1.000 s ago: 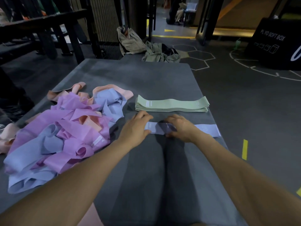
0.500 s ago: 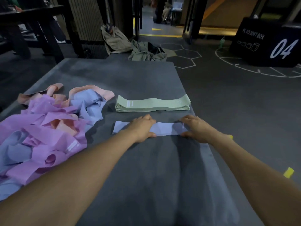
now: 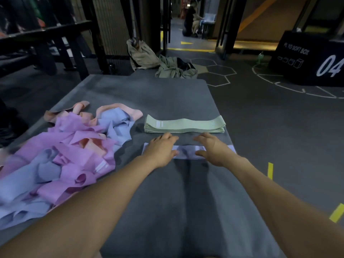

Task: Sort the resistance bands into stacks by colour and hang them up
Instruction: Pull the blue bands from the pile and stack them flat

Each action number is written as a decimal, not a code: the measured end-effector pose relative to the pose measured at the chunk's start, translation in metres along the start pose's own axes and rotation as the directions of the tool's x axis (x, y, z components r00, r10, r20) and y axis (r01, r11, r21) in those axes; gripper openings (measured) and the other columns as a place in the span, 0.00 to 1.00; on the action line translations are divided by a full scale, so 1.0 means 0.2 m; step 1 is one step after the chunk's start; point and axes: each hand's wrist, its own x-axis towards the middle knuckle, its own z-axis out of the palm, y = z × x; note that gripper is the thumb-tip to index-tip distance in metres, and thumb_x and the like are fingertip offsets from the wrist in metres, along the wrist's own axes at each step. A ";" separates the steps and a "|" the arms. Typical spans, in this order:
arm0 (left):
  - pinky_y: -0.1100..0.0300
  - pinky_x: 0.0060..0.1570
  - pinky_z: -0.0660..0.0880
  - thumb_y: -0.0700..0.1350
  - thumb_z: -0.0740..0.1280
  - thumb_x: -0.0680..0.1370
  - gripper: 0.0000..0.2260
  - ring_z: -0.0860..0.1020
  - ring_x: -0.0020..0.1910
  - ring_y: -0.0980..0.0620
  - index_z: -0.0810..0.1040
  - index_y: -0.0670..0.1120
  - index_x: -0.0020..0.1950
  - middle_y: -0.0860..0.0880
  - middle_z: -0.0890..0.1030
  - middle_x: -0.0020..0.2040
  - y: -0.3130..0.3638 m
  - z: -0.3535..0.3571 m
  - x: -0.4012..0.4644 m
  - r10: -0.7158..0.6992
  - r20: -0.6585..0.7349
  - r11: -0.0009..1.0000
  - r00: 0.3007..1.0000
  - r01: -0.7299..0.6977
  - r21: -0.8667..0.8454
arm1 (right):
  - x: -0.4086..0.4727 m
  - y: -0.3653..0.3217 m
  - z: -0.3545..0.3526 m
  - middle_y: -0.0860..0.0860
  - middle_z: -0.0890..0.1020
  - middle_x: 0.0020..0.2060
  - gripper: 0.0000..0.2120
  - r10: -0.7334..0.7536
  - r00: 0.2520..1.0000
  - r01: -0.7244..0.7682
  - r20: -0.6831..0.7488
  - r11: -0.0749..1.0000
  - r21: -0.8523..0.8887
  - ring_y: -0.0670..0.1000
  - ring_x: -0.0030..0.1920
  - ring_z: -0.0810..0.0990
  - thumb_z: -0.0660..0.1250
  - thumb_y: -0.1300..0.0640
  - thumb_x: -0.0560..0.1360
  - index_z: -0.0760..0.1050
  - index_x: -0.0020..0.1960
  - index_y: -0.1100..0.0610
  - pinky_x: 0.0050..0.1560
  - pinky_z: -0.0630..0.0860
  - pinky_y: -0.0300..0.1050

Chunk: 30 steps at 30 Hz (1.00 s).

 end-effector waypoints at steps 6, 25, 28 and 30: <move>0.51 0.62 0.67 0.47 0.62 0.78 0.21 0.67 0.68 0.46 0.65 0.50 0.71 0.47 0.67 0.69 -0.37 -0.18 -0.22 -0.121 -0.126 0.991 0.985 0.127 0.037 | 0.18 -0.52 0.06 0.57 0.69 0.66 0.24 -0.120 0.992 0.124 -0.037 0.979 0.161 0.56 0.67 0.68 0.65 0.57 0.76 0.65 0.71 0.59 0.65 0.61 0.41; 0.55 0.62 0.67 0.47 0.62 0.77 0.19 0.69 0.65 0.48 0.70 0.50 0.69 0.49 0.71 0.66 -1.10 -0.28 -0.52 -0.277 -0.194 0.961 0.941 0.271 -0.057 | 0.74 -1.21 0.33 0.61 0.81 0.52 0.11 0.173 0.981 -0.105 -0.091 0.860 0.499 0.61 0.55 0.78 0.61 0.61 0.78 0.77 0.53 0.67 0.50 0.71 0.44; 0.53 0.62 0.68 0.48 0.64 0.76 0.19 0.69 0.65 0.48 0.70 0.50 0.68 0.49 0.71 0.65 -1.13 -0.29 -0.52 -0.294 -0.172 0.956 0.940 0.288 -0.064 | 0.75 -1.24 0.26 0.60 0.81 0.52 0.09 0.154 0.975 -0.039 -0.161 0.829 0.557 0.58 0.54 0.78 0.64 0.63 0.76 0.78 0.53 0.65 0.47 0.68 0.40; 0.54 0.63 0.67 0.49 0.65 0.76 0.20 0.69 0.65 0.47 0.71 0.49 0.67 0.48 0.71 0.65 -1.12 -0.32 -0.52 -0.308 -0.162 0.951 0.937 0.297 -0.089 | 0.73 -1.25 0.16 0.59 0.82 0.49 0.08 0.115 0.965 0.045 -0.237 0.814 0.579 0.57 0.52 0.78 0.64 0.64 0.76 0.78 0.53 0.66 0.42 0.65 0.37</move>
